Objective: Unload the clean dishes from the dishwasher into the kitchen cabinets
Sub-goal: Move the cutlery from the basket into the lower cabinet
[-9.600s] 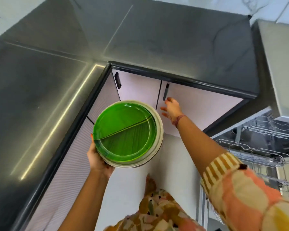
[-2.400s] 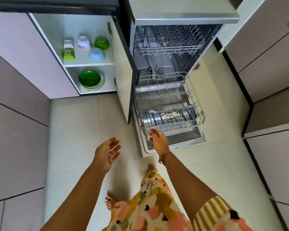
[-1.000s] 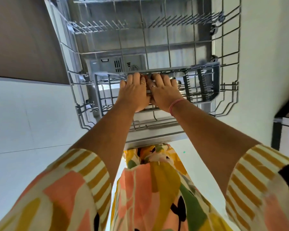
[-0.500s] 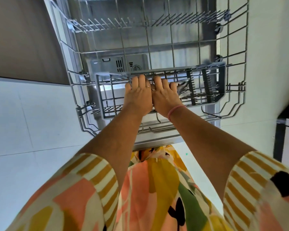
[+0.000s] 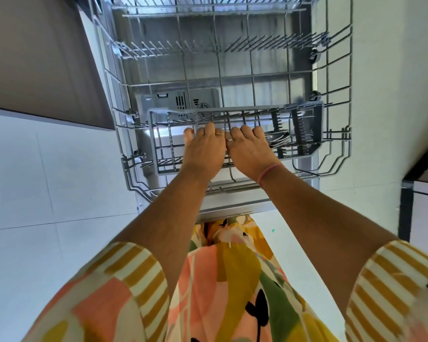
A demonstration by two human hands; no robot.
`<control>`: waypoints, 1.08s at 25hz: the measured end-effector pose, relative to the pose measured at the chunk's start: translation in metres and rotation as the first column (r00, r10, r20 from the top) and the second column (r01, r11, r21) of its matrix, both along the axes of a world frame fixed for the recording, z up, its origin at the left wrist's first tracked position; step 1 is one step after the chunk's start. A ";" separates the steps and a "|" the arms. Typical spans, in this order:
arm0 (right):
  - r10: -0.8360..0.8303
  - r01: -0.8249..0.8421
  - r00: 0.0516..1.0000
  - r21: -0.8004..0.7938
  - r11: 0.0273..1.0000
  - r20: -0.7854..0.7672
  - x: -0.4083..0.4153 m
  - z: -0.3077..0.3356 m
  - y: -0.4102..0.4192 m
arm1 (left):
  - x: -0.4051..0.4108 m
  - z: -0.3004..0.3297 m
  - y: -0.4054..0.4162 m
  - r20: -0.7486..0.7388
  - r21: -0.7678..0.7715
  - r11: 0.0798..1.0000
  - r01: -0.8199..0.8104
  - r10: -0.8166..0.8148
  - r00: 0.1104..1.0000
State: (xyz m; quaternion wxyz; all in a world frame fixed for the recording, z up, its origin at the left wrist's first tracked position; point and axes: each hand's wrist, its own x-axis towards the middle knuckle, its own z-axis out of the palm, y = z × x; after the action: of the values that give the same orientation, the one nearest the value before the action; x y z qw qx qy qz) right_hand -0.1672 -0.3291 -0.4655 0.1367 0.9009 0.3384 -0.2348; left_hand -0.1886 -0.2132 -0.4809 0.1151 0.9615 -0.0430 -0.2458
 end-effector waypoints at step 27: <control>0.755 -0.755 0.655 -0.005 0.655 -0.018 -0.127 0.385 0.216 | -0.202 0.379 0.167 -0.709 -0.378 0.182 -0.908 0.574 0.410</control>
State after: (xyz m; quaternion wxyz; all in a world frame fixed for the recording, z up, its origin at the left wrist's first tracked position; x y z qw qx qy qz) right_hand -0.2942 -0.1128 -0.0808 0.2247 0.6767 0.6813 -0.1653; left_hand -0.3907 -0.0461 -0.1017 0.5996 0.6353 0.3763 -0.3087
